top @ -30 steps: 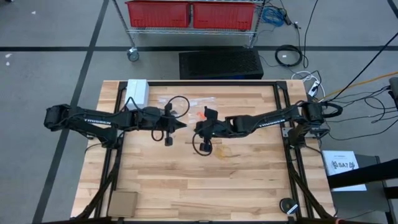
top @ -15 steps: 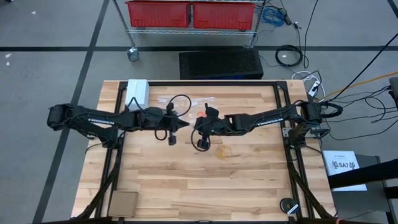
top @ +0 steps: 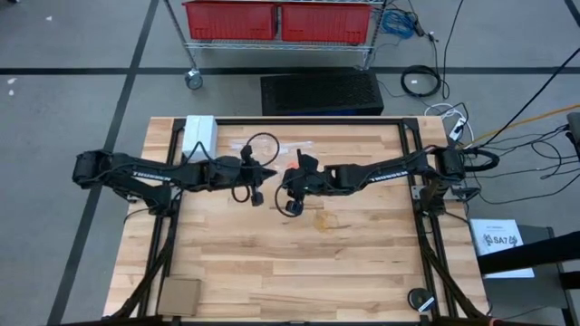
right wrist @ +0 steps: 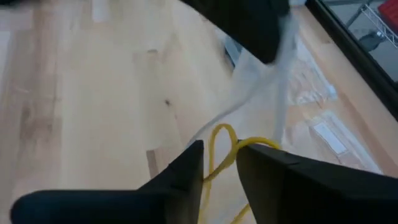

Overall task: Sort rubber bands
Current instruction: Put the yellow rubber band into the bottom transparent zip bag

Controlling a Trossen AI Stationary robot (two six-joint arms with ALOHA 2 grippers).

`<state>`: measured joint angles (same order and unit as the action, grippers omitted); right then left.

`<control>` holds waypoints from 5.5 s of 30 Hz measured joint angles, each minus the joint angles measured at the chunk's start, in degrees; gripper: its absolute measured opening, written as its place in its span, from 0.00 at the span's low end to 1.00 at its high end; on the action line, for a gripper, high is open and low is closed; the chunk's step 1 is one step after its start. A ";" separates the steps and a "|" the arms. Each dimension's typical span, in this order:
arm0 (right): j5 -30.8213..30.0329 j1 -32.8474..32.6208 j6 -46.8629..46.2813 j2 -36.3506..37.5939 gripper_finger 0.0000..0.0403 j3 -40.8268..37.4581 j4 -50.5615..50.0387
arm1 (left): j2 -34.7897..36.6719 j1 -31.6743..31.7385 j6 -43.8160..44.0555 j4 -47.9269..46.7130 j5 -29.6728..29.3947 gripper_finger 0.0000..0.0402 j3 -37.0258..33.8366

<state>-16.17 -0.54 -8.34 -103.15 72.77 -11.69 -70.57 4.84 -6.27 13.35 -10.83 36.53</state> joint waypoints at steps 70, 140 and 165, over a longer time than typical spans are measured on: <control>-13.42 -4.19 6.67 1.81 0.00 5.42 -10.85 | 0.02 -0.09 2.59 -0.81 -0.29 0.00 0.00; -5.90 -4.15 1.77 -3.29 0.38 -2.75 10.68 | -5.49 -3.48 5.74 6.95 2.16 0.00 -0.02; -5.93 -4.01 3.69 -3.26 0.38 23.61 -34.28 | -5.49 -3.43 4.40 8.77 3.13 0.00 0.00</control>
<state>-22.10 -4.55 -4.65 -106.41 96.38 -45.97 -76.05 1.41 -1.87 22.12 -7.70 36.53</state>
